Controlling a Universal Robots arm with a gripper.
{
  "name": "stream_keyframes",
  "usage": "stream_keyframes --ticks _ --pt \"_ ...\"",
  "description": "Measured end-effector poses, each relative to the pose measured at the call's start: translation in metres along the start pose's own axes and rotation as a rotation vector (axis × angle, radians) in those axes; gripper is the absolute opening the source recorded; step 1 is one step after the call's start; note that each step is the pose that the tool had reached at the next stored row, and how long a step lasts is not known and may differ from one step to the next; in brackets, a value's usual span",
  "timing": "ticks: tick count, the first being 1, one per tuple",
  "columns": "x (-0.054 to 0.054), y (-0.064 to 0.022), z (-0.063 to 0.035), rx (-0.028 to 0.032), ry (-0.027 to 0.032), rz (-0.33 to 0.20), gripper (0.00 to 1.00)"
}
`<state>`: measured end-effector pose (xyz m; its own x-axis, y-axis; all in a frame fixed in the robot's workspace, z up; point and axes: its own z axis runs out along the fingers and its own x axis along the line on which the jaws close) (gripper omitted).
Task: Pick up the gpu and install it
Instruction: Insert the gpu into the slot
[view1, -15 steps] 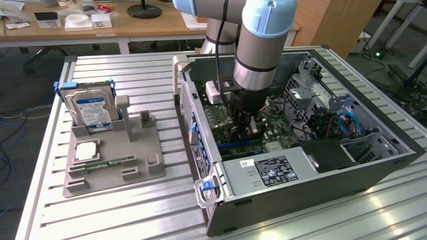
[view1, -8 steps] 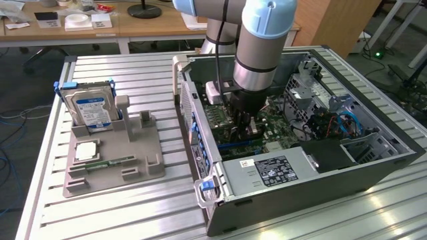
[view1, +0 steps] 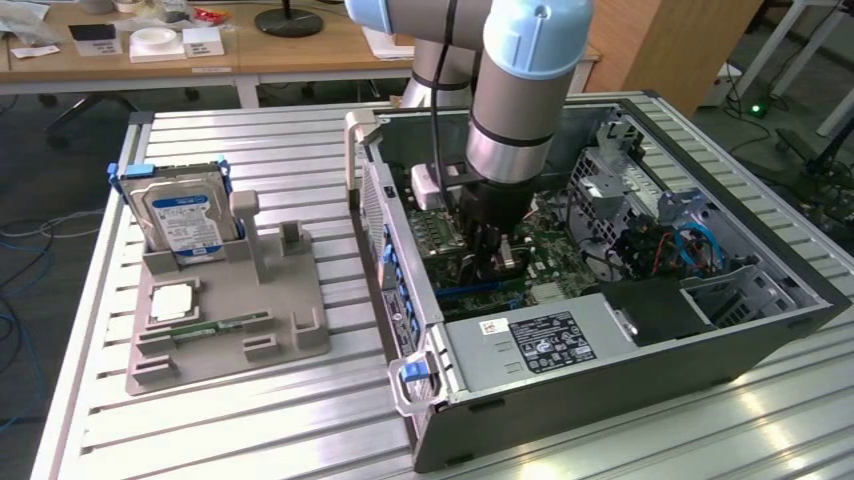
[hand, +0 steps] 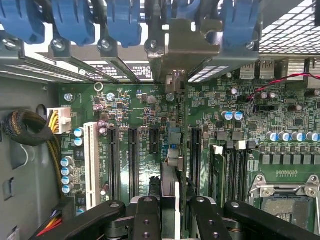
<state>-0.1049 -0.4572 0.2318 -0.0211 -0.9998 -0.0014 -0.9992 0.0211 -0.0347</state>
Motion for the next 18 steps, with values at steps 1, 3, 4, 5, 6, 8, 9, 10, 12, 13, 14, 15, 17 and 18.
stream_keyframes --ticks 1,3,4,5,6,8,9,10,12,13,14,15,17,18 --pt "0.0000 0.0000 0.0002 0.0000 0.0000 0.000 0.27" --pt "0.0000 0.0000 0.0007 0.0000 -0.0001 -0.001 0.27" --pt "0.0000 0.0000 0.0009 0.0000 -0.0002 -0.001 0.27" --pt "0.0000 0.0000 0.0011 0.0000 -0.0001 -0.001 0.27" --pt "0.0000 0.0001 0.0013 0.0000 0.0000 -0.001 0.27" --pt "0.0000 0.0001 0.0017 -0.0001 -0.0001 -0.001 0.27" --pt "0.0000 0.0001 0.0020 -0.0001 -0.0002 -0.001 0.27" --pt "0.0000 0.0001 0.0023 0.0000 -0.0005 -0.002 0.27" --pt "0.0000 0.0001 0.0025 0.0000 -0.0002 -0.002 0.27" --pt "0.0000 0.0001 0.0031 0.0000 -0.0003 -0.002 0.27" --pt "0.0000 0.0001 0.0031 0.0000 -0.0004 -0.002 0.27" --pt "0.0000 0.0001 0.0031 0.0000 -0.0003 -0.002 0.27" --pt "0.0000 0.0001 0.0031 0.0000 -0.0003 -0.002 0.27" --pt "-0.0001 0.0000 0.0032 0.0001 -0.0006 -0.002 0.27"
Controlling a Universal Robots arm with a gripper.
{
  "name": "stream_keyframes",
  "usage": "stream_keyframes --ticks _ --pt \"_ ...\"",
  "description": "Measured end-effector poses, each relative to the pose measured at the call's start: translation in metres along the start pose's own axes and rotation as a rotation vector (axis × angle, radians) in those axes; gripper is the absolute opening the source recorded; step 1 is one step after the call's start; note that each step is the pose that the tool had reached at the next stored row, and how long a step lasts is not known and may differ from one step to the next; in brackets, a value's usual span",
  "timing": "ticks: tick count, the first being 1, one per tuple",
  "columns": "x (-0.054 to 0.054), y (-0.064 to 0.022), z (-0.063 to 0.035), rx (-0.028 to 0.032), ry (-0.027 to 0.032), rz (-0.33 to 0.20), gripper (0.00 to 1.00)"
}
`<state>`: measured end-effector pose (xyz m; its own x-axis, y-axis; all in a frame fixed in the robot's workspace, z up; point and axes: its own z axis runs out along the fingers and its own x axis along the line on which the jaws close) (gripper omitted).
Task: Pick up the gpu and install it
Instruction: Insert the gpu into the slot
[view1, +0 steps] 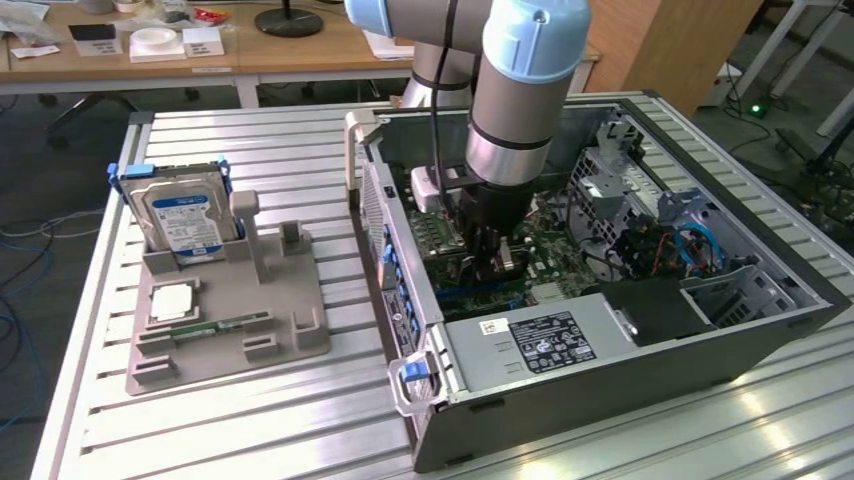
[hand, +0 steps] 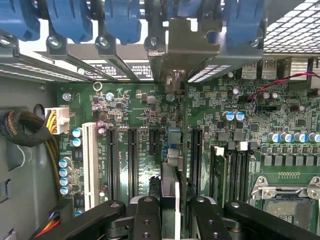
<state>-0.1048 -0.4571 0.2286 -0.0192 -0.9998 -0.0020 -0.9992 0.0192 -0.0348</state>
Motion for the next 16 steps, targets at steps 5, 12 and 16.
stream_keyframes --ticks 5,12,16 --pt "-0.0004 -0.0007 -0.0001 -0.0002 0.0005 0.002 0.27" --pt "-0.0005 -0.0003 0.0007 -0.0001 0.0004 0.002 0.27" --pt "-0.0005 -0.0001 0.0022 -0.0002 0.0002 0.002 0.27"
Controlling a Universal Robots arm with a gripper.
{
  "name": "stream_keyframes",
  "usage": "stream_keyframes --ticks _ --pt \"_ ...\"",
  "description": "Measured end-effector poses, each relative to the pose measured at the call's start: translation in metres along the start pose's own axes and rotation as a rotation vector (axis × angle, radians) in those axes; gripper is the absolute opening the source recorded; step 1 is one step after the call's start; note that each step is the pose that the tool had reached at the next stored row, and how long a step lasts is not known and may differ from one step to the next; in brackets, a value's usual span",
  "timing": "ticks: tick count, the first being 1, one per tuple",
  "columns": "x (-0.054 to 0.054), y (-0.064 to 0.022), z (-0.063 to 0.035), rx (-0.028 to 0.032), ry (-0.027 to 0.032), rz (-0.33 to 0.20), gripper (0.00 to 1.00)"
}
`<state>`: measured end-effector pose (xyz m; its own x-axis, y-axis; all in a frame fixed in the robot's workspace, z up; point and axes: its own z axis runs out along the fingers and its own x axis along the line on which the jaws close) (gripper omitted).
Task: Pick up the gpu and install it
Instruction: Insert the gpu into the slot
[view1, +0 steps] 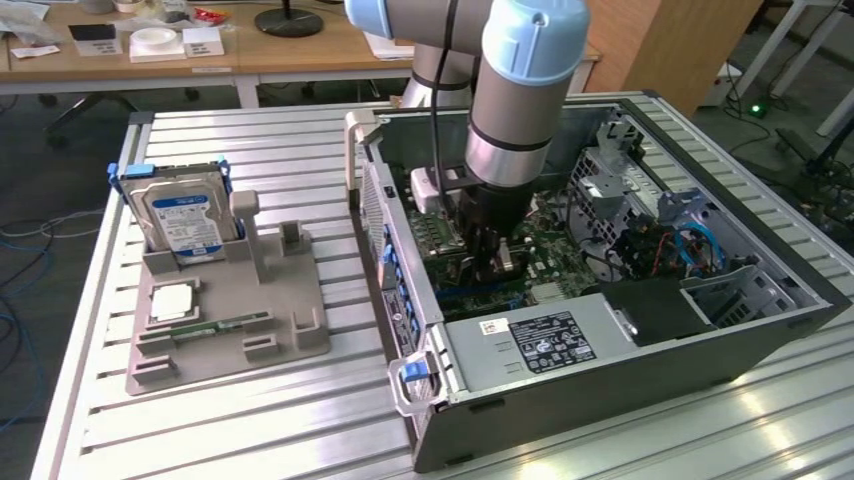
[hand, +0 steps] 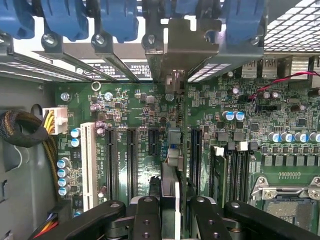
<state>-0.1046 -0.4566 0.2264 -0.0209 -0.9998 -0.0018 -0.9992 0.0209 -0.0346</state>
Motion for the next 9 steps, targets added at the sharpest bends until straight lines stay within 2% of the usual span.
stream_keyframes --ticks 9 --pt "0.0000 0.0002 0.0027 0.0000 0.0003 0.000 0.27"
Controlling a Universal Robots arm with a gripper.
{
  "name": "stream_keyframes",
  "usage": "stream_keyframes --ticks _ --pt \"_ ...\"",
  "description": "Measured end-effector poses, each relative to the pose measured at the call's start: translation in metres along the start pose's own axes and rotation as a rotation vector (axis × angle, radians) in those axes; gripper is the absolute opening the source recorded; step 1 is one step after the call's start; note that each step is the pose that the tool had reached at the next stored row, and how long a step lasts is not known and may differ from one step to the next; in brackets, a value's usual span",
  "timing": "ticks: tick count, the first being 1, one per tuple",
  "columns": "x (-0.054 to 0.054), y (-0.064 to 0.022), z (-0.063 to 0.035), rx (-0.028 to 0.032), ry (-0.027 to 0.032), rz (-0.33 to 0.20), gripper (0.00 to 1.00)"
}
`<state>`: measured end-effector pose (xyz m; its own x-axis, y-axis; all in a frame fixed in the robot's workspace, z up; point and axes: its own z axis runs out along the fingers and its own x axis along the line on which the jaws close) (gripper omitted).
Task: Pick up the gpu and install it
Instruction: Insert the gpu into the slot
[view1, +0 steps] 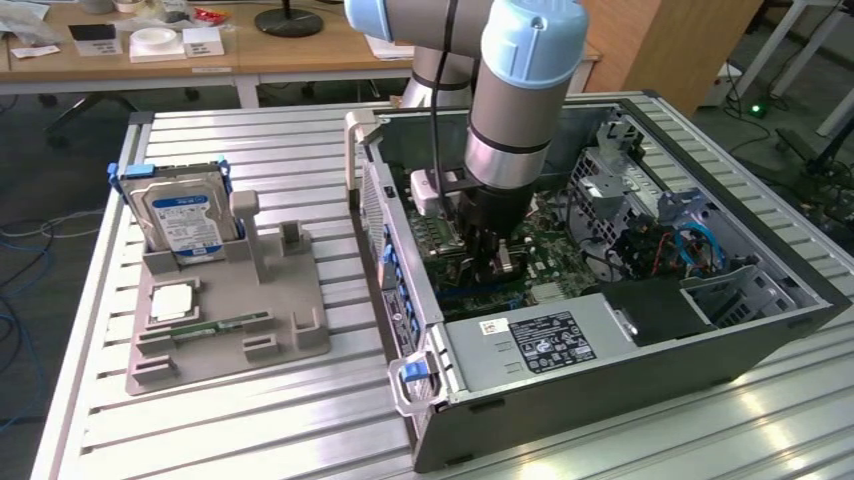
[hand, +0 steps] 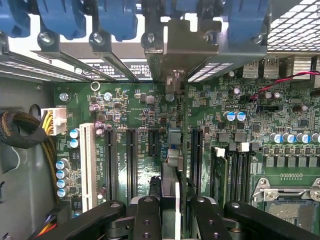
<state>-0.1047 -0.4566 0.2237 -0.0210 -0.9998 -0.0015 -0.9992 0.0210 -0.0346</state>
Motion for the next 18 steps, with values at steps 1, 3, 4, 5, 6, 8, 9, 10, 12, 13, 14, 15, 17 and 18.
stream_keyframes --ticks 1,3,4,5,6,8,9,10,12,13,14,15,17,18 --pt "0.0000 0.0000 0.0001 0.0001 -0.0001 0.000 0.27" --pt "0.0000 0.0000 0.0001 0.0001 -0.0001 0.000 0.27" --pt "-0.0001 0.0002 0.0001 0.0003 -0.0002 0.000 0.27" --pt "-0.0001 0.0004 0.0001 0.0009 -0.0002 0.000 0.27" --pt "-0.0001 0.0007 0.0001 0.0014 -0.0003 0.000 0.27" --pt "0.0000 0.0009 0.0001 0.0021 -0.0004 0.000 0.27" --pt "0.0000 0.0009 0.0000 0.0023 -0.0003 0.000 0.27" --pt "0.0000 0.0010 0.0001 0.0027 -0.0003 0.000 0.27" --pt "0.0000 0.0011 0.0001 0.0030 -0.0003 0.000 0.27" --pt "0.0000 0.0011 0.0001 0.0032 -0.0003 0.000 0.27" --pt "0.0000 0.0012 0.0000 0.0032 -0.0002 0.000 0.27" --pt "0.0000 0.0012 0.0000 0.0034 -0.0003 0.000 0.27" --pt "0.0000 0.0012 0.0001 0.0038 -0.0003 0.000 0.27" --pt "0.0000 0.0014 0.0000 0.0042 -0.0003 0.000 0.27"
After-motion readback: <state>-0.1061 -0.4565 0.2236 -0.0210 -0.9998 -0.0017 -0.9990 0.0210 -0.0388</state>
